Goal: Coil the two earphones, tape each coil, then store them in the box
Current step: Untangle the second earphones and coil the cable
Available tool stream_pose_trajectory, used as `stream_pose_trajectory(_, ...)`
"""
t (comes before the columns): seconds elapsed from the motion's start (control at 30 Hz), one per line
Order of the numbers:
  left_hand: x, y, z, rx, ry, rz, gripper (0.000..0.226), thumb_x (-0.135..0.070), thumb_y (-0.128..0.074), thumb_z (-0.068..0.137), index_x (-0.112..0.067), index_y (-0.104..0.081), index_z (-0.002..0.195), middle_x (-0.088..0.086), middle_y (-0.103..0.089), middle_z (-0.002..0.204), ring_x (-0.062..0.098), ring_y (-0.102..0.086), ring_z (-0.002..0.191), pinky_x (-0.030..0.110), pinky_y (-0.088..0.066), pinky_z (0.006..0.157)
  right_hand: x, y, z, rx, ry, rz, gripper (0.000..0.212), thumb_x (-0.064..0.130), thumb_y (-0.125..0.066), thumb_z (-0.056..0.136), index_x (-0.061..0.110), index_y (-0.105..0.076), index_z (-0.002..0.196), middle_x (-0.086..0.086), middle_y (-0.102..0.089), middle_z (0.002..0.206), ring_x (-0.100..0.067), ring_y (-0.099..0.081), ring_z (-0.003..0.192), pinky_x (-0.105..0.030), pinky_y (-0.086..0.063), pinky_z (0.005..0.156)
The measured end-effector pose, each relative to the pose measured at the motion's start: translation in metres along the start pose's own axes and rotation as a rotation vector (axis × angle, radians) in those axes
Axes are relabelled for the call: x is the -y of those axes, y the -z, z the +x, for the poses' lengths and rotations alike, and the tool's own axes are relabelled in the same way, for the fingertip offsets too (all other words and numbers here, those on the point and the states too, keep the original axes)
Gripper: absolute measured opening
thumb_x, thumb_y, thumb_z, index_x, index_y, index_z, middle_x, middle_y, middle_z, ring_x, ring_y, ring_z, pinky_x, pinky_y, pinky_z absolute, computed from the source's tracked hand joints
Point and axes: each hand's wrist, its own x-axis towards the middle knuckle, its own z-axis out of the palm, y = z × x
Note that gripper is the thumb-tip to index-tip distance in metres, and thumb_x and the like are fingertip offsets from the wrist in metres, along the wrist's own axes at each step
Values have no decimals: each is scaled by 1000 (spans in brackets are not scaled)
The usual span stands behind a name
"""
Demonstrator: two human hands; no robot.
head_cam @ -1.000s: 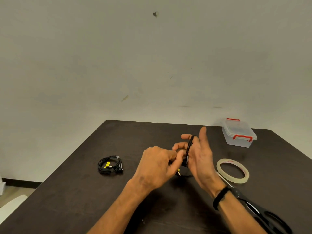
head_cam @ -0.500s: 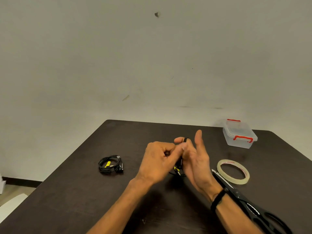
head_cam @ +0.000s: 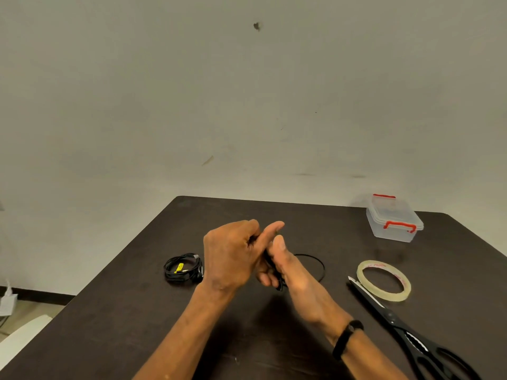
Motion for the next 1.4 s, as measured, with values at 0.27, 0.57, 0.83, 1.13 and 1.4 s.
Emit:
stream_pose_trajectory(0.27, 7, 8, 7, -96, 128, -34, 65, -55, -64, 98, -18, -39, 51, -7, -36, 44, 15, -36, 39, 34, -34, 41, 11, -11, -5, -53, 142, 14, 89, 91, -15, 88, 7, -42, 81, -12, -42, 66, -32, -35, 64, -48, -33, 66)
stream_pose_trajectory(0.57, 4, -6, -1, 128, 392, -145, 71, -65, -54, 98, -15, -40, 51, 0, -39, 42, 22, -39, 43, 39, -42, 49, 16, -5, 3, 134, 31, 1025, 87, 94, -28, 84, 10, -50, 85, -8, -39, 65, -25, -24, 59, -43, -25, 70)
stream_pose_trajectory(0.83, -12, -14, -16, 559, 473, -25, 39, -13, -58, 89, -22, -42, 55, 8, -66, 70, 40, -65, 83, 40, -44, 65, 19, 16, 5, -63, 61, 1295, 91, 94, -42, 81, 8, -56, 108, -19, -52, 86, -28, -46, 70, -43, -36, 80)
stream_pose_trajectory(1.13, -32, -31, -30, 652, 434, -200, 68, -49, -52, 103, -11, -41, 48, -6, -37, 37, 13, -40, 39, 23, -32, 49, 9, 45, 8, -476, 191, 1104, 83, 86, -32, 91, 9, -52, 118, -24, -67, 103, -32, -65, 89, -45, -48, 89)
stream_pose_trajectory(1.4, -35, -20, -19, 413, 44, -224, 59, -45, -54, 101, -19, -34, 52, -2, -34, 44, 21, -38, 44, 25, -31, 48, -15, 50, 13, -492, 63, 795, 82, 87, -30, 88, 12, -49, 118, -28, -68, 101, -29, -58, 72, -44, -46, 76)
